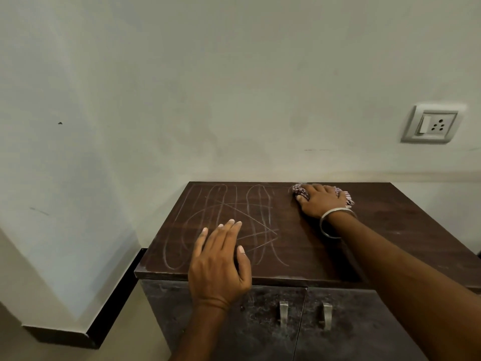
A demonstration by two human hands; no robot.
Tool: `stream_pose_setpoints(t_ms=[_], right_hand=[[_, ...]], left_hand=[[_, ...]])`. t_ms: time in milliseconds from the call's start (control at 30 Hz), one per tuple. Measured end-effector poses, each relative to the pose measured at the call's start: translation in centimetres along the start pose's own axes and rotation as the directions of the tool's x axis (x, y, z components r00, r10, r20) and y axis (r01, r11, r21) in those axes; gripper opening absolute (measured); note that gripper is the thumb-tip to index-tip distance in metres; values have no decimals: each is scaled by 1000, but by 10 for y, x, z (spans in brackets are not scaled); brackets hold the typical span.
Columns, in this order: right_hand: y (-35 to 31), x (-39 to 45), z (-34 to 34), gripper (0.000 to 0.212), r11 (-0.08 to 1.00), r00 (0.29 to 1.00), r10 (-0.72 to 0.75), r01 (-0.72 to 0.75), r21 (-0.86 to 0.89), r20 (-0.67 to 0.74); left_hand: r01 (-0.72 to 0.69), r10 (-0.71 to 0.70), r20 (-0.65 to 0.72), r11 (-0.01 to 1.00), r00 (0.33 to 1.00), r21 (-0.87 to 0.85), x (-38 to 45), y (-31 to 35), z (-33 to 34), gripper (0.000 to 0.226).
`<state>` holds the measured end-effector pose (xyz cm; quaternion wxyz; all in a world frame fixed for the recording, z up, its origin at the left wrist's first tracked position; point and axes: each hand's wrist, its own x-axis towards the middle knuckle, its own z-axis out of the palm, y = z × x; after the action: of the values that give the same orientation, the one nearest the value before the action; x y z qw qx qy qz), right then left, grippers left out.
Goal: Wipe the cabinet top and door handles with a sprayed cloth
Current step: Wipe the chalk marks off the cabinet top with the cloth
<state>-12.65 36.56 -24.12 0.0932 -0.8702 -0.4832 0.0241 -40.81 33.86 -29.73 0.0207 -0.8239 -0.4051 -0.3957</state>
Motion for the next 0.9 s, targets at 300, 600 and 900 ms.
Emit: stream_pose_setpoints(t_ms=[300, 600, 900], right_hand=[[-42, 10, 9, 56, 988, 988, -153, 152, 30, 20], [30, 23, -6, 57, 1000, 1000, 28, -28, -12, 1], [-8, 41, 1, 55, 996, 996, -87, 87, 32, 7]], left_hand=[[21, -21, -2, 1000, 1000, -14, 0, 1, -1, 49], [16, -16, -8, 1000, 1000, -16, 1, 1, 0, 49], [5, -5, -16, 1000, 1000, -14, 1, 0, 1, 50]])
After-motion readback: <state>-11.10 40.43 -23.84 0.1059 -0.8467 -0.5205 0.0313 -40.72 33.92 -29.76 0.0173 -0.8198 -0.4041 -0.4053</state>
